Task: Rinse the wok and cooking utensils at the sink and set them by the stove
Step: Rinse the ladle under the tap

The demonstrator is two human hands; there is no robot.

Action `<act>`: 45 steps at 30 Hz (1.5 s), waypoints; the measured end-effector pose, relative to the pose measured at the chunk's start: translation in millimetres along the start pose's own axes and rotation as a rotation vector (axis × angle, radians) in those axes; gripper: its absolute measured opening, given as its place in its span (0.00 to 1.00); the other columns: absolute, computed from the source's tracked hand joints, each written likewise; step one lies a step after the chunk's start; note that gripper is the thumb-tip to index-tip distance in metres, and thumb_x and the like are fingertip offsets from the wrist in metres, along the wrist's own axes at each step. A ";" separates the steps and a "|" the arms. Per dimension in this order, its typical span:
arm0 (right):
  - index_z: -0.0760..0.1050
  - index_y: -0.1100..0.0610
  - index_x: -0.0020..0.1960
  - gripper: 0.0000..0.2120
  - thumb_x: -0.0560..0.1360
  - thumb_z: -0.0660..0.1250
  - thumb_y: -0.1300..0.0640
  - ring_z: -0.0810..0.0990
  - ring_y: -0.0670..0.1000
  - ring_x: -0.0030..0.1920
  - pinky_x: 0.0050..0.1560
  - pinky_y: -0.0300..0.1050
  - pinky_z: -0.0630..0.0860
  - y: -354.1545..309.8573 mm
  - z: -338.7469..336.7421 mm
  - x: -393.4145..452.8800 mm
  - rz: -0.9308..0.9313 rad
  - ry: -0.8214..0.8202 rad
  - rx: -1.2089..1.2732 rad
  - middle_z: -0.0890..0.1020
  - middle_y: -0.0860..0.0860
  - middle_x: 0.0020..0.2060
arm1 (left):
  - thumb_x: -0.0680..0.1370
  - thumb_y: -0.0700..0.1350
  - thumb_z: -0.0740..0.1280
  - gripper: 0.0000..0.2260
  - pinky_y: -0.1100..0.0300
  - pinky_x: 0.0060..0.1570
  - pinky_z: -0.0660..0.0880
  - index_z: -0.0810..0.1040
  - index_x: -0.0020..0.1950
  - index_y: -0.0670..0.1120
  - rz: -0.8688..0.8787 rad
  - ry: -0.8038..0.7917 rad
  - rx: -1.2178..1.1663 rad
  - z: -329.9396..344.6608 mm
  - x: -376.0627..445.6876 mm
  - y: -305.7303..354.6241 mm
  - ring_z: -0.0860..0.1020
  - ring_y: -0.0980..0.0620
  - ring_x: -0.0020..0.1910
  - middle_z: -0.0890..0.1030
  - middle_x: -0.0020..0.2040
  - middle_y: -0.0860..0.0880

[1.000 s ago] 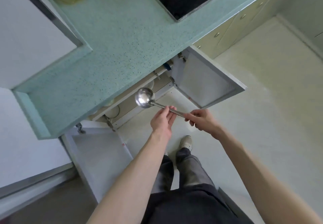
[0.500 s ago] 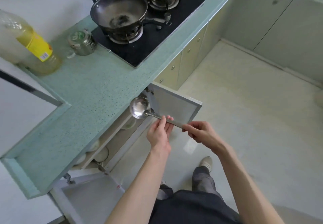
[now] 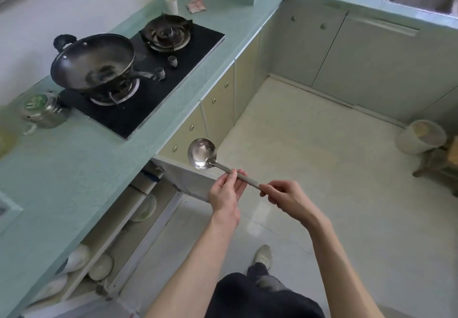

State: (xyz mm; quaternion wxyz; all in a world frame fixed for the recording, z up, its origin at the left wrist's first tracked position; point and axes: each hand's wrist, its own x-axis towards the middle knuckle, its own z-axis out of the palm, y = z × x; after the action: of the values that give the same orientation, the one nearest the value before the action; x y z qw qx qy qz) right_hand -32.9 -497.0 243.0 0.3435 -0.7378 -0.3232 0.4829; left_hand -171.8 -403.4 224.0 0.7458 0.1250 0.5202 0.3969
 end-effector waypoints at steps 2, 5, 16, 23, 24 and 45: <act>0.85 0.55 0.42 0.16 0.81 0.69 0.46 0.67 0.49 0.32 0.31 0.41 0.63 -0.2 -24.5 7.9 -0.006 0.016 -0.007 0.74 0.45 0.28 | 0.81 0.35 0.69 0.05 0.56 0.47 0.84 0.81 0.55 0.34 0.003 -0.014 0.001 27.1 2.6 -7.4 0.86 0.44 0.48 0.85 0.51 0.36; 0.84 0.55 0.42 0.16 0.81 0.68 0.45 0.67 0.49 0.32 0.31 0.41 0.63 -2.5 -62.7 17.5 -0.020 0.052 -0.004 0.74 0.44 0.28 | 0.81 0.35 0.69 0.06 0.56 0.47 0.84 0.81 0.56 0.34 0.009 -0.031 0.013 68.2 7.2 -18.5 0.87 0.44 0.48 0.86 0.50 0.36; 0.84 0.55 0.41 0.18 0.82 0.68 0.45 0.68 0.49 0.32 0.35 0.45 0.65 -8.3 -172.0 52.0 -0.071 0.202 0.074 0.73 0.44 0.29 | 0.82 0.35 0.68 0.06 0.58 0.44 0.83 0.80 0.56 0.34 0.006 -0.197 0.096 198.4 30.1 -41.8 0.87 0.46 0.46 0.85 0.49 0.37; 0.83 0.56 0.41 0.18 0.82 0.67 0.45 0.67 0.47 0.30 0.30 0.38 0.64 -17.5 -243.5 113.7 -0.036 0.286 0.124 0.74 0.47 0.31 | 0.82 0.34 0.67 0.04 0.56 0.46 0.84 0.81 0.53 0.35 -0.077 -0.295 0.166 297.6 85.1 -52.2 0.86 0.47 0.44 0.86 0.45 0.40; 0.83 0.57 0.42 0.18 0.82 0.67 0.45 0.67 0.47 0.31 0.30 0.37 0.64 -20.5 -253.8 122.5 -0.031 0.294 0.138 0.74 0.48 0.31 | 0.82 0.34 0.67 0.04 0.56 0.46 0.85 0.81 0.52 0.35 -0.083 -0.304 0.169 312.5 92.8 -53.2 0.86 0.47 0.44 0.86 0.45 0.40; 0.84 0.57 0.41 0.18 0.82 0.68 0.46 0.66 0.48 0.29 0.29 0.38 0.64 -34.8 -481.8 272.5 0.053 0.536 0.297 0.73 0.47 0.29 | 0.80 0.33 0.69 0.06 0.54 0.47 0.85 0.79 0.55 0.32 -0.208 -0.466 0.346 601.3 211.0 -115.8 0.87 0.44 0.47 0.86 0.51 0.35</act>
State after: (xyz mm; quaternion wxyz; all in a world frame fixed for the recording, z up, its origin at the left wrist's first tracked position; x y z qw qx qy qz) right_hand 500.9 -351.2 281.2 0.5077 -0.7889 -0.1276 0.3220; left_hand 438.3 -190.7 268.9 0.8493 0.2839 0.4050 0.1844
